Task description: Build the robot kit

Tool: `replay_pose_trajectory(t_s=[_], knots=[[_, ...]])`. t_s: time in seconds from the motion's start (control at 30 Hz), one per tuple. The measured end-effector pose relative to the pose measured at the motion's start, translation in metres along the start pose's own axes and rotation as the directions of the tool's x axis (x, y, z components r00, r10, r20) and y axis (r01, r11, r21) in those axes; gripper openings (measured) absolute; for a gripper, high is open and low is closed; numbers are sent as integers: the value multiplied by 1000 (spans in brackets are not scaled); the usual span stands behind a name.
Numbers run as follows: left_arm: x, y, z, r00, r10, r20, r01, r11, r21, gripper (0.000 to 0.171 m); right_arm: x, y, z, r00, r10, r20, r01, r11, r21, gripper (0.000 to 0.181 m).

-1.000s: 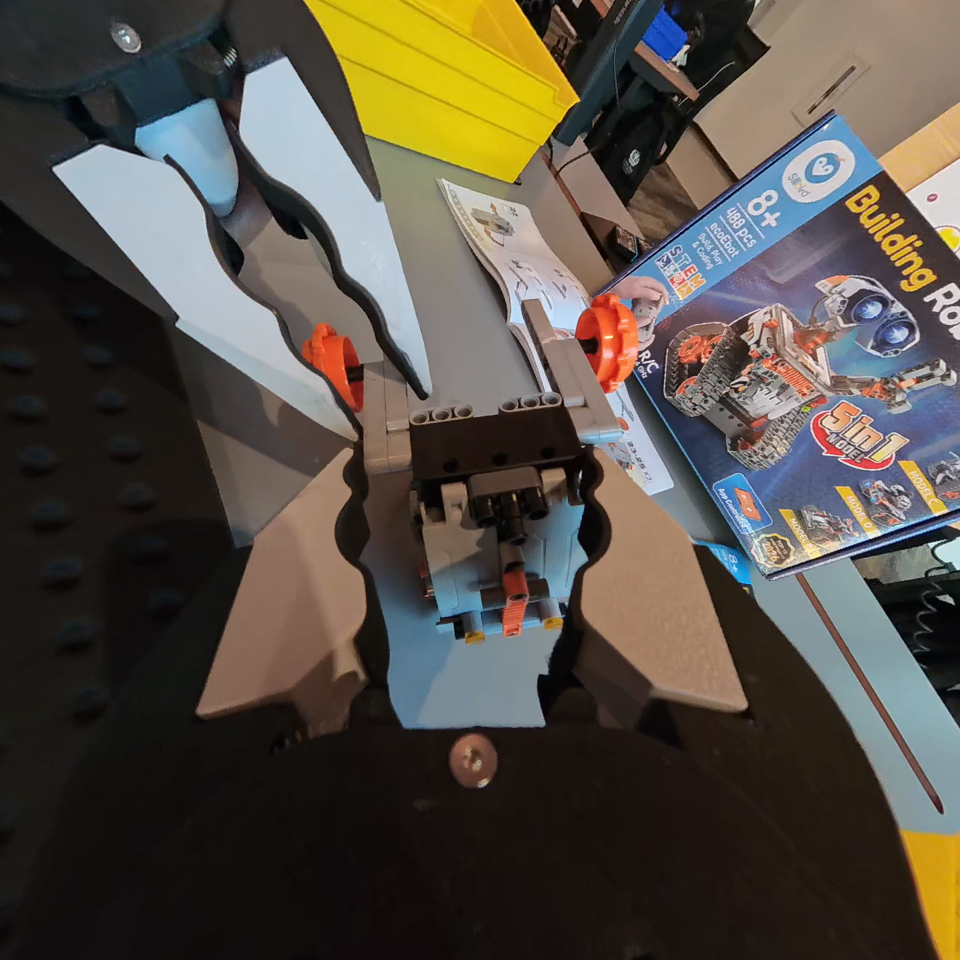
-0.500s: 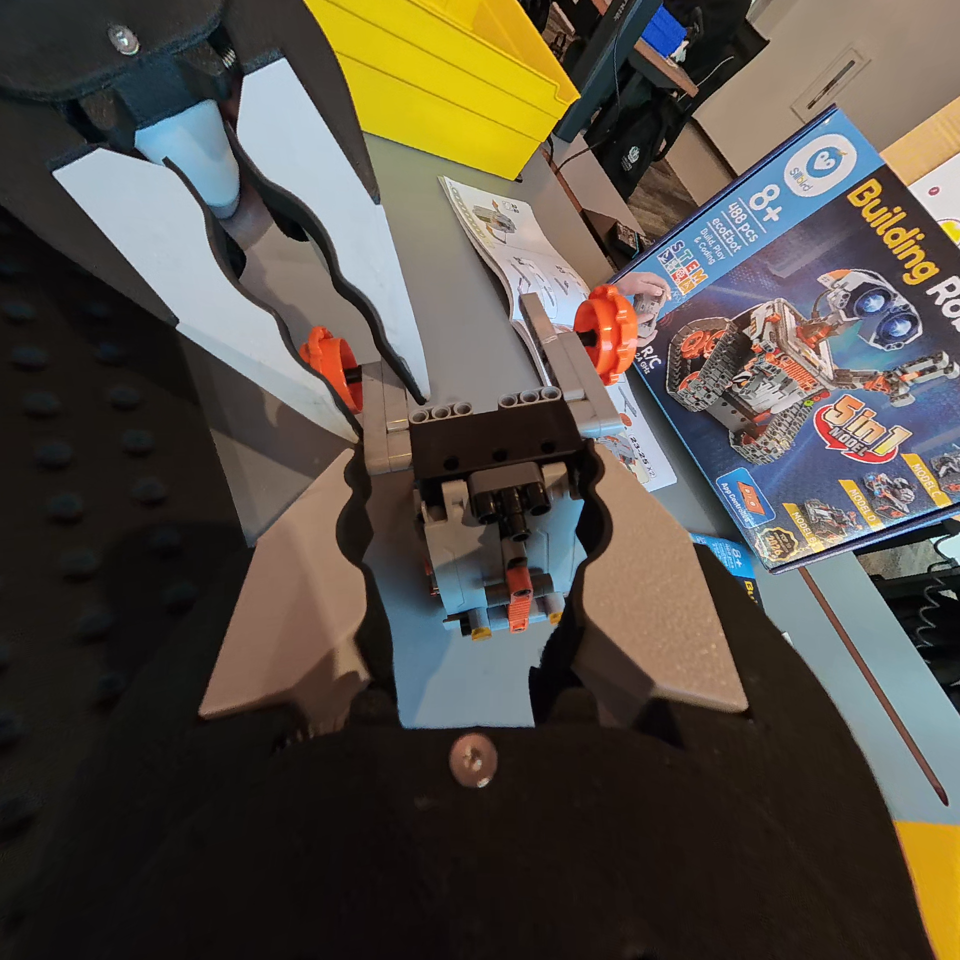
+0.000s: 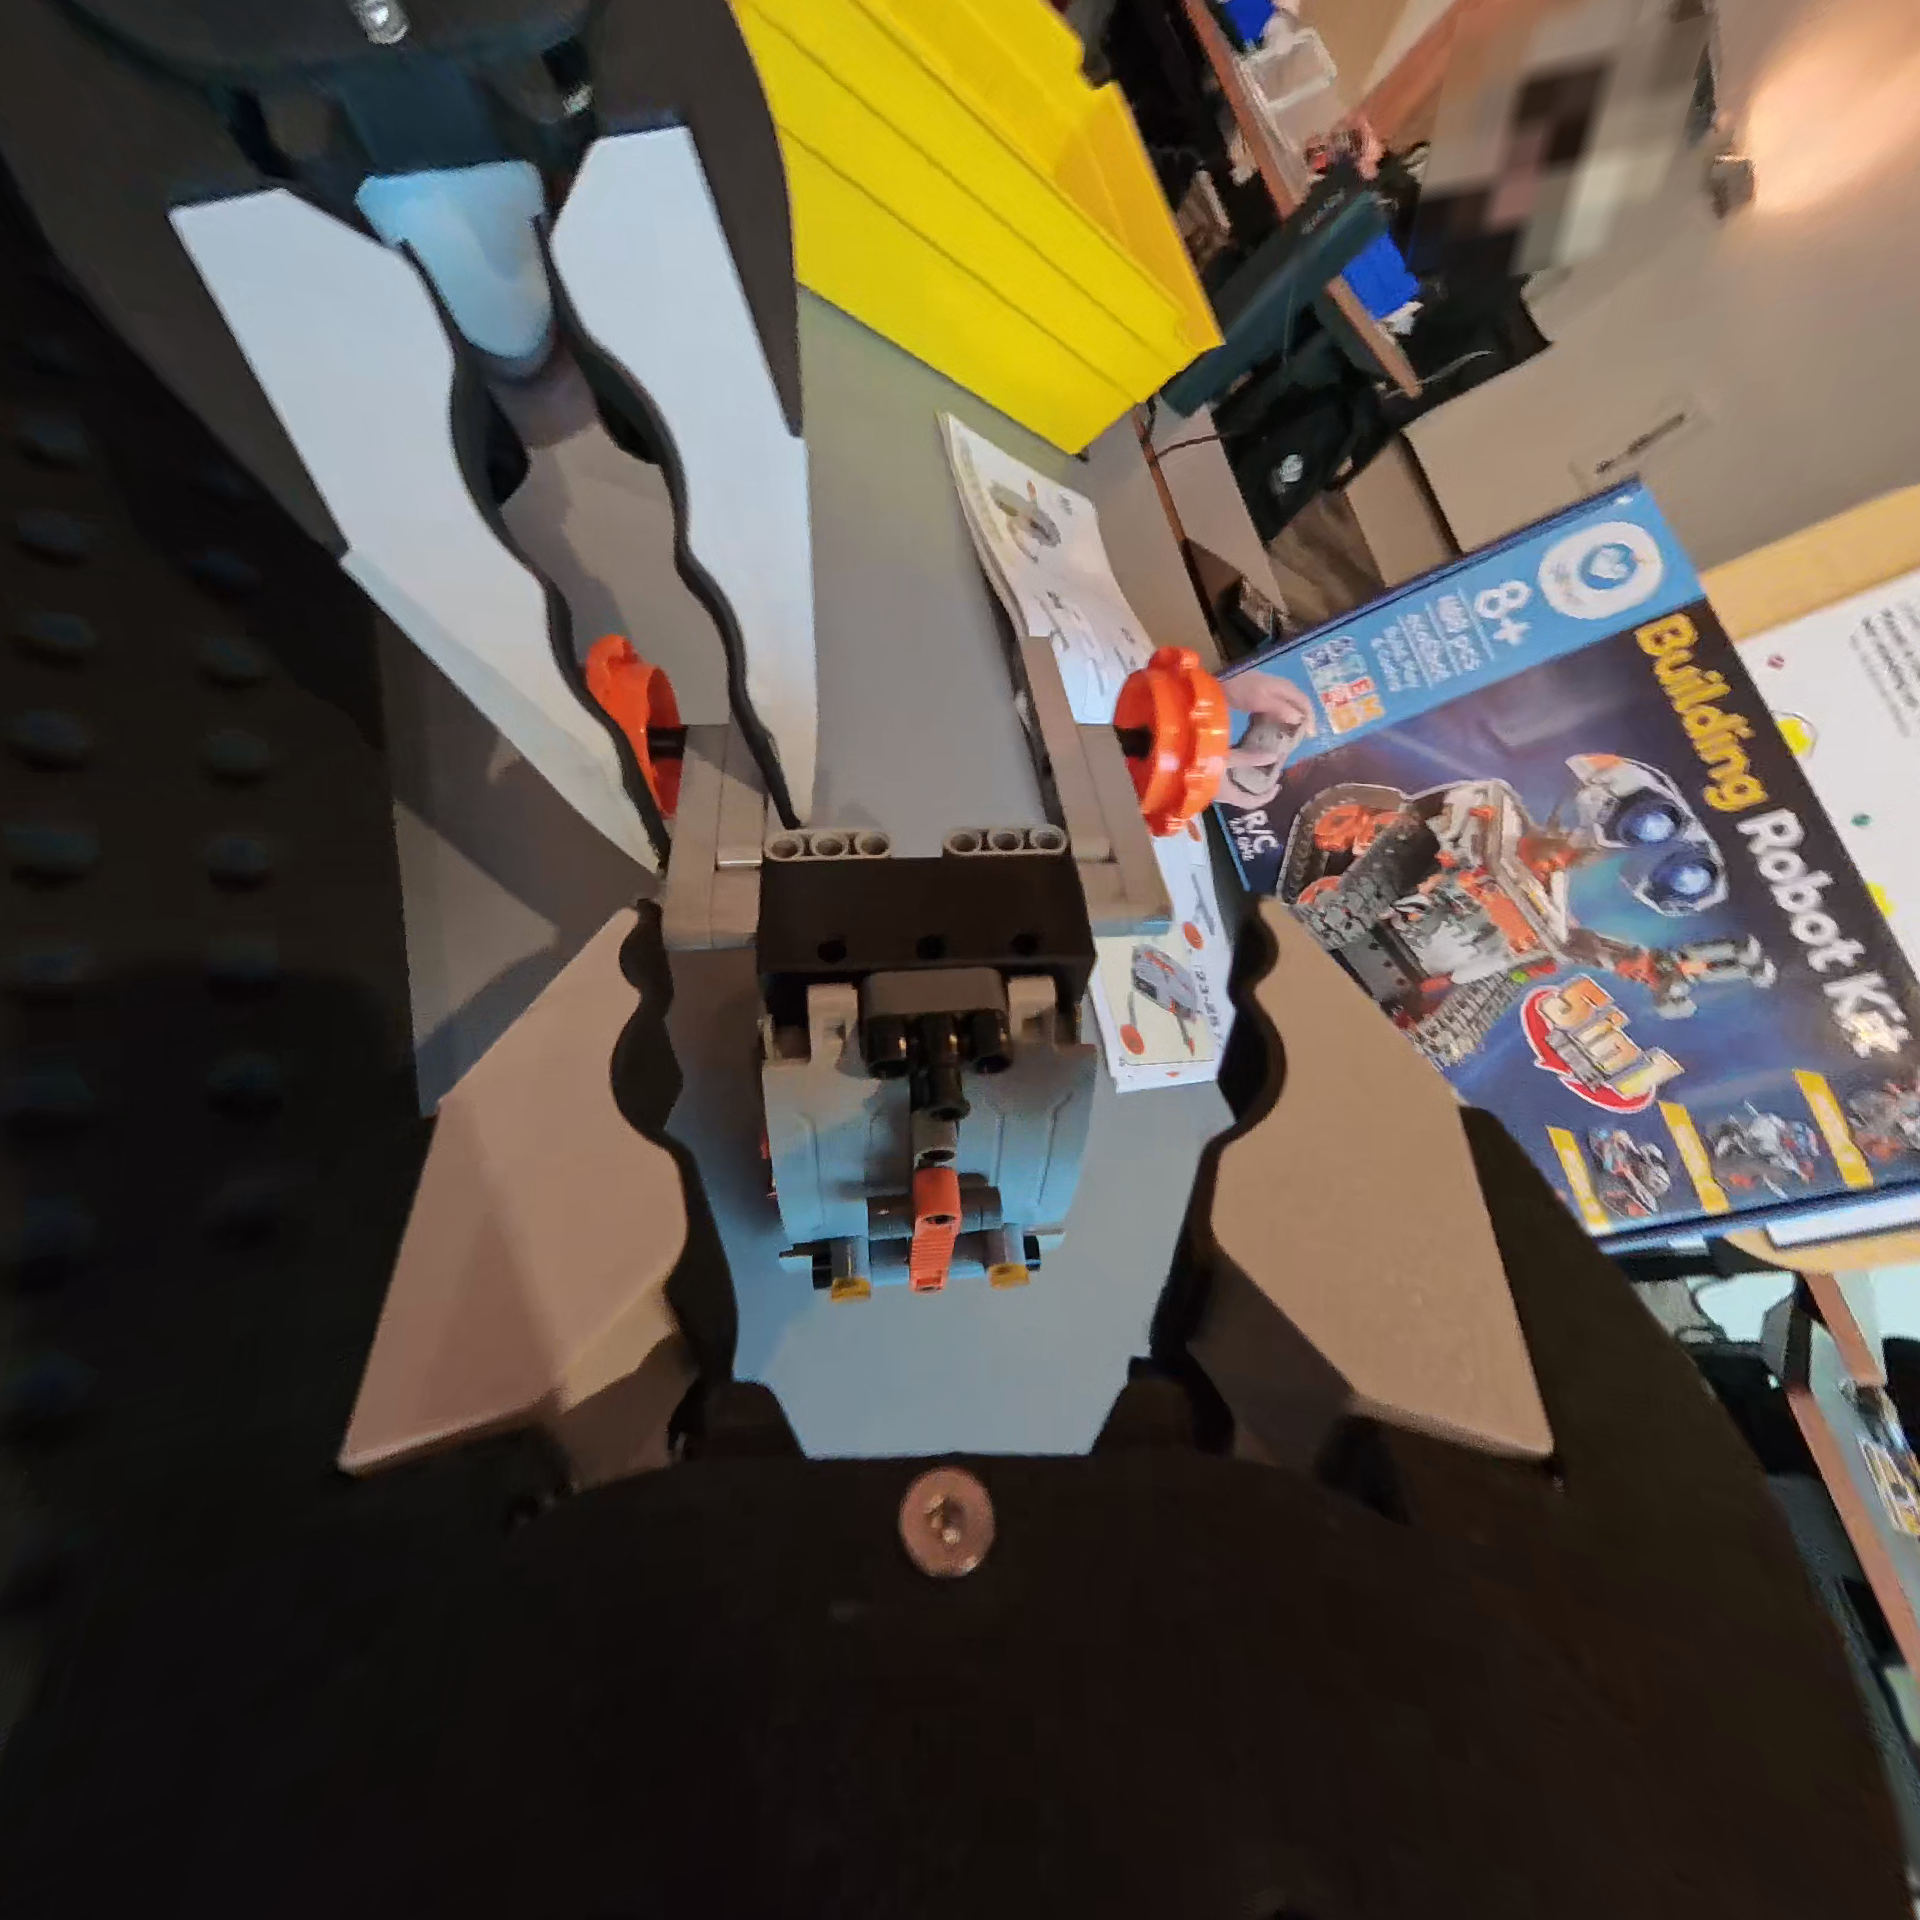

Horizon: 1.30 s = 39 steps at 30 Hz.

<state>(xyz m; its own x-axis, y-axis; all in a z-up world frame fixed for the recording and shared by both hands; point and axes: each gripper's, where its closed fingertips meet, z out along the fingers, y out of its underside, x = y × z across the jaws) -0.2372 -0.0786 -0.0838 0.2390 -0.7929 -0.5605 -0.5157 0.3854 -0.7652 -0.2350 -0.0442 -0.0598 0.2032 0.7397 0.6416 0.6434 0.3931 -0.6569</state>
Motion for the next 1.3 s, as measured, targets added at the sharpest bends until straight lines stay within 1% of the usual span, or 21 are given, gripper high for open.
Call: replay_pose_trajectory(t_s=[0.03, 0.1, 0.17, 0.27, 0.33, 0.6, 0.73, 0.77, 0.83, 0.87, 0.97, 1.1, 1.23, 1.3], knots=[[1, 0, 0, 1000, 6, -3, -6, 1000, 0, 19, -3, 2, 2, 1000, -7, 30, 8, 1000, -13, 104], [3, 0, 0, 1000, 16, -11, -16, 1000, 2, 19, -7, 5, 5, 997, 9, 70, -7, 1000, -29, 105], [5, 0, 0, 999, 33, -16, -33, 999, 2, 19, -11, 4, 7, 995, -2, 100, 4, 1000, -20, 102], [8, 1, 1, 998, 49, -29, -49, 999, -4, 18, -14, 4, 7, 992, -63, 108, 63, 998, -1, 101], [9, 2, 2, 998, 56, -28, -56, 998, -7, 18, -13, 4, 8, 992, -63, 109, 63, 998, -2, 101], [9, 4, 2, 998, 42, -42, -43, 999, -16, 18, -14, 7, 9, 993, -54, 109, 61, 996, -67, 101], [9, 4, 3, 998, 49, -38, -50, 999, -16, 17, -13, 8, 10, 985, -95, 146, 111, 989, -103, 101], [9, 4, 4, 998, 49, -41, -50, 999, -16, 17, -14, 8, 11, 981, -119, 155, 135, 986, -100, 103], [12, 4, 3, 997, 56, -54, -57, 998, -14, 17, -12, 10, 13, 969, -186, 164, 206, 972, -113, 118], [13, 4, 3, 996, 66, -56, -67, 998, -14, 17, -14, 12, 13, 959, -206, 193, 232, 964, -127, 116], [12, 3, 3, 996, 71, -45, -72, 997, -14, 17, -17, 13, 13, 937, -249, 247, 289, 947, -141, 103], [12, 4, 3, 996, 76, -43, -76, 997, -16, 16, -17, 13, 14, 923, -269, 275, 320, 934, -159, 103], [11, 4, 3, 996, 83, -38, -84, 996, -24, 16, -18, 13, 15, 923, -257, 285, 312, 936, -165, 103], [10, 5, 2, 996, 84, -30, -85, 996, -29, 17, -16, 13, 16, 932, -243, 270, 296, 939, -175, 103]])
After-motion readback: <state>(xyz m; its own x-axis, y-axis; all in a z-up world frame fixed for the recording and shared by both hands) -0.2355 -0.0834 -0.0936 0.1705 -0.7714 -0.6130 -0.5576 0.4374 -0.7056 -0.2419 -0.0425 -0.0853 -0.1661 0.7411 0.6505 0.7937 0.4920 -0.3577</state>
